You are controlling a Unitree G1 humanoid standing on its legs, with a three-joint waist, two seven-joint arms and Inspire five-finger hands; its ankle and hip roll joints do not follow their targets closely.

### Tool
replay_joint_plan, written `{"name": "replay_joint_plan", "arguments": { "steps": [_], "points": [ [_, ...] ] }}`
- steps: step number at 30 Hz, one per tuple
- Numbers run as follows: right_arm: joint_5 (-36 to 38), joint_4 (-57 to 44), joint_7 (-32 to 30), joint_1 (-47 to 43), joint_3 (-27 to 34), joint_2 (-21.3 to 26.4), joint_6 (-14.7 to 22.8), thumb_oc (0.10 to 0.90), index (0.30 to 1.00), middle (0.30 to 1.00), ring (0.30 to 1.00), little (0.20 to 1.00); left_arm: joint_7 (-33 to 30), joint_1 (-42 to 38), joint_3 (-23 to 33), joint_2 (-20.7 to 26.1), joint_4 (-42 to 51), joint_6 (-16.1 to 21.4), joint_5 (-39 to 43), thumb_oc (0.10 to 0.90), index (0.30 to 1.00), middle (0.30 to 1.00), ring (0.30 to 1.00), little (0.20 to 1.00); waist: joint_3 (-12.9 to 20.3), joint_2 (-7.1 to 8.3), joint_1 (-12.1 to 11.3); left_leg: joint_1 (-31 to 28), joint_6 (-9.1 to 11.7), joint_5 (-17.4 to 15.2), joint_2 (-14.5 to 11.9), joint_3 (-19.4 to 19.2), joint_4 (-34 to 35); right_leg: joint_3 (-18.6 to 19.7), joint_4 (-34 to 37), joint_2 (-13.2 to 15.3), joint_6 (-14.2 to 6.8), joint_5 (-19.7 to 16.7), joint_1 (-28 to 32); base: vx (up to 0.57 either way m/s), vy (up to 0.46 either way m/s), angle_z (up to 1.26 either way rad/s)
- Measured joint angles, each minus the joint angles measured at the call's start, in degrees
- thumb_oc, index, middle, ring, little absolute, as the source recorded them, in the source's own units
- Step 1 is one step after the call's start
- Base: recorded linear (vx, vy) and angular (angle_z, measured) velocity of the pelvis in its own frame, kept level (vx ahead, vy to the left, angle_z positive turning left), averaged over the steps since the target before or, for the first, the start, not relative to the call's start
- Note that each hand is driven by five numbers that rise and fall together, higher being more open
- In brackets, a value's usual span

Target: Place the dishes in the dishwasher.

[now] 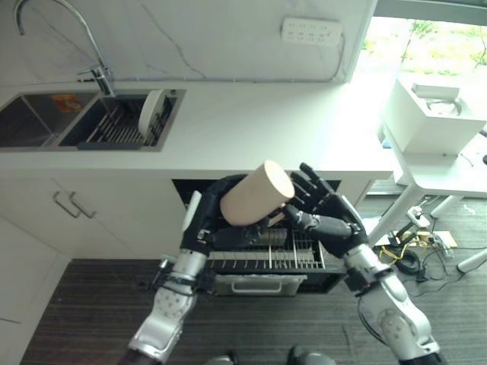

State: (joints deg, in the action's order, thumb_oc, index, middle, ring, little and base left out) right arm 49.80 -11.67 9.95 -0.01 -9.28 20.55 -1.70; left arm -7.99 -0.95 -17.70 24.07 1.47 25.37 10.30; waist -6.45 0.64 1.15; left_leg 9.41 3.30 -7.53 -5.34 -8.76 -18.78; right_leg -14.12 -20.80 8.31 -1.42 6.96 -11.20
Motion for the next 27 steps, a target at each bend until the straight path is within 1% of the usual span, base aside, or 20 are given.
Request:
{"name": "replay_joint_plan", "arguments": {
  "steps": [6,7,9,12,16,19,21,27],
  "points": [
    [0.02,0.86,-0.03,0.00,-0.06,0.04,-0.30,0.800,0.900,0.900,0.900,0.900,0.96,-0.01,-0.10,-0.03,0.01,0.00,0.00,0.400,0.300,0.300,0.300,0.300,0.08,-0.06,0.10,-0.60,-0.03,-0.02,-0.06,-0.21,0.00,0.36,0.12,-0.11,-0.03,-0.01,0.51,0.03,0.004,-0.02],
    [0.22,0.86,-0.15,-0.03,-0.57,-0.01,-0.44,0.800,0.900,0.900,0.900,0.900,0.79,-0.02,-0.33,-0.11,0.00,-0.01,0.03,0.400,0.300,0.300,0.300,0.300,0.15,-0.01,0.03,-0.60,-0.52,-0.42,-0.07,-0.19,-0.01,0.42,0.17,-0.12,-0.10,0.07,0.52,0.09,0.010,0.00],
    [2.19,0.87,-0.15,-0.02,-1.55,0.03,-2.39,0.800,0.900,0.900,0.900,0.900,-0.03,-0.02,-0.66,-0.11,-0.35,-0.04,0.01,0.400,0.300,0.300,0.300,0.300,1.37,0.03,-0.04,-0.49,-0.15,-0.18,-0.11,-0.22,-0.02,0.42,0.25,-0.20,-0.06,-0.02,0.45,0.00,0.000,0.00],
    [2.99,0.87,-0.12,-0.02,-2.43,-0.01,-2.49,0.800,0.900,0.900,0.900,0.900,-0.17,-0.04,-0.67,-0.16,-0.44,-0.05,0.03,0.400,0.300,0.300,0.300,0.300,1.60,0.14,-0.18,-0.50,-0.15,-0.18,-0.11,-0.24,-0.02,0.41,0.31,-0.20,-0.10,-0.05,0.49,0.00,0.000,0.00],
    [4.48,0.87,0.13,-0.02,-2.57,-0.03,-3.57,0.800,0.900,0.900,0.900,0.900,-0.17,-0.04,-0.67,-0.17,-0.53,-0.30,0.04,0.400,0.300,0.300,0.300,0.300,1.61,0.14,-0.44,-0.50,-0.15,-0.18,-0.11,-0.21,-0.02,0.39,0.33,-0.20,-0.10,-0.07,0.51,0.00,0.000,0.00],
    [4.95,0.87,0.38,-0.01,-3.52,0.02,-3.87,0.800,0.900,0.900,0.900,0.900,-0.40,-0.04,-0.65,-0.16,-1.16,-0.45,0.16,0.400,0.300,0.300,0.300,0.300,1.61,0.13,-0.63,-0.51,-0.15,-0.17,-0.11,-0.22,-0.02,0.40,0.33,-0.20,-0.10,-0.07,0.50,0.00,0.000,0.00],
    [4.97,0.86,0.76,-0.01,-3.77,0.21,-3.91,0.800,0.900,0.900,0.900,0.900,-0.37,-0.04,-0.69,-0.22,-1.57,-0.59,0.19,0.400,0.300,0.300,0.300,0.300,1.61,0.13,-1.16,-0.51,-0.14,-0.16,-0.11,-0.22,-0.02,0.41,0.34,-0.22,-0.10,-0.07,0.48,0.00,0.000,0.00],
    [4.97,0.86,1.52,0.00,-4.59,0.22,-4.03,0.800,0.900,0.900,0.900,0.900,-0.03,-0.05,-0.73,-0.24,-1.57,-1.78,0.23,0.400,0.300,0.300,0.300,0.300,1.61,0.12,-1.25,-0.49,-0.14,-0.16,-0.11,-0.31,0.00,0.46,0.46,-0.23,-0.11,-0.07,0.43,0.00,0.000,0.00]
  ]
}}
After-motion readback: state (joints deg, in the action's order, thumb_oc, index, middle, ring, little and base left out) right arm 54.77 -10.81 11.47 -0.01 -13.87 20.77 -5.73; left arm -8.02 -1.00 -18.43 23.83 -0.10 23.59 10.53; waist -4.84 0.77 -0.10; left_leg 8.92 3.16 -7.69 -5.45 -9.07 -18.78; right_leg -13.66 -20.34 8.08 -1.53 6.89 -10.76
